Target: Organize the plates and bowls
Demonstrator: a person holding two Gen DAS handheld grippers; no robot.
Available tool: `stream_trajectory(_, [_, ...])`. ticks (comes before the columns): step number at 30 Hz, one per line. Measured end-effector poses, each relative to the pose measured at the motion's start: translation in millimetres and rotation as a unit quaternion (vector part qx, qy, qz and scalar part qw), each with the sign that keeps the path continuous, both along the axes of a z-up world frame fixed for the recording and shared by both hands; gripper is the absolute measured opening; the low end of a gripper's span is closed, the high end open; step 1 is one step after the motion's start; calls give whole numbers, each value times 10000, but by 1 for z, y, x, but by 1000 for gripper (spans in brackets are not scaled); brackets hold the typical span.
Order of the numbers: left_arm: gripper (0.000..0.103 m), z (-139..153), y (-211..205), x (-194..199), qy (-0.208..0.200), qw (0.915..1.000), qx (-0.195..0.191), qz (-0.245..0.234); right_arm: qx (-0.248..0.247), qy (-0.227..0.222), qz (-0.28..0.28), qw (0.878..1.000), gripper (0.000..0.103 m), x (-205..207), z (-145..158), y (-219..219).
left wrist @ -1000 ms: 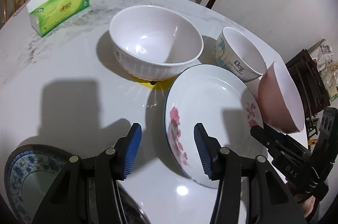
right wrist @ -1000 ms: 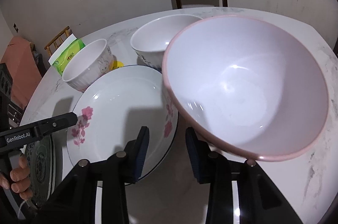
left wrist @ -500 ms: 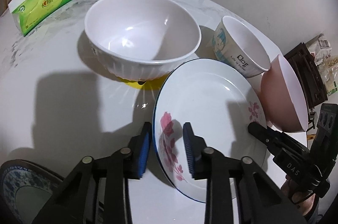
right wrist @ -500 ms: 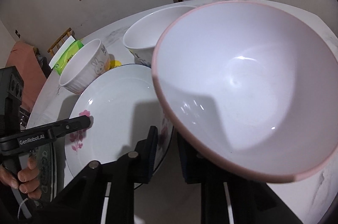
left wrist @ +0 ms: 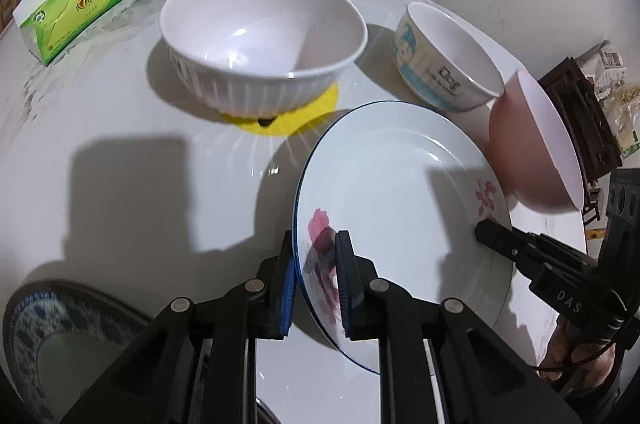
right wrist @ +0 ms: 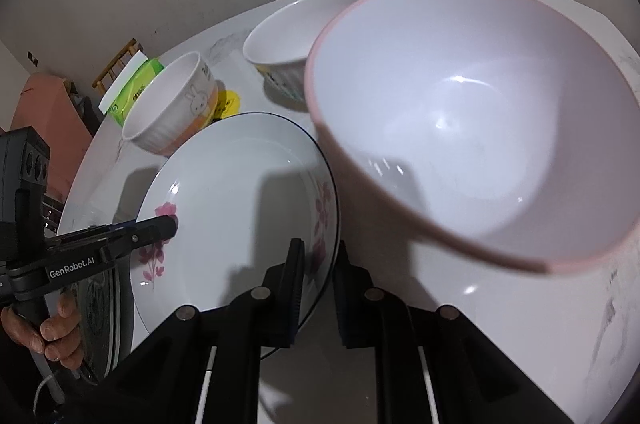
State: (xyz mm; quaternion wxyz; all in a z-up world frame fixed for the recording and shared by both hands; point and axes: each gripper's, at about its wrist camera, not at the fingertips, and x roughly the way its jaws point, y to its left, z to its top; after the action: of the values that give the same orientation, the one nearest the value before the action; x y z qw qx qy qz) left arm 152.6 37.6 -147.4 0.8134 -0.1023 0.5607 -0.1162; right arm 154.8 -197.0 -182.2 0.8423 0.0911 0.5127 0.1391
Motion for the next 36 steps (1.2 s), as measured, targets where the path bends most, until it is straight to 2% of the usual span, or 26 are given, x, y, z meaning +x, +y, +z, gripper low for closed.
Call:
stream_trajectory(11, [15,5,5,-25,-50,9999,-72,-48,-178,-131,73,9997,14,-21,10,6])
stream_trajectory(24, [15,31,20,-54,-328,9993,-51,148,-155,-432,283,9985,14,-43,36,19])
stream_trajectory(36, [15,54,65,-87,-499,9974,74,507,-54,-591,683,9959,14,-66,58,58])
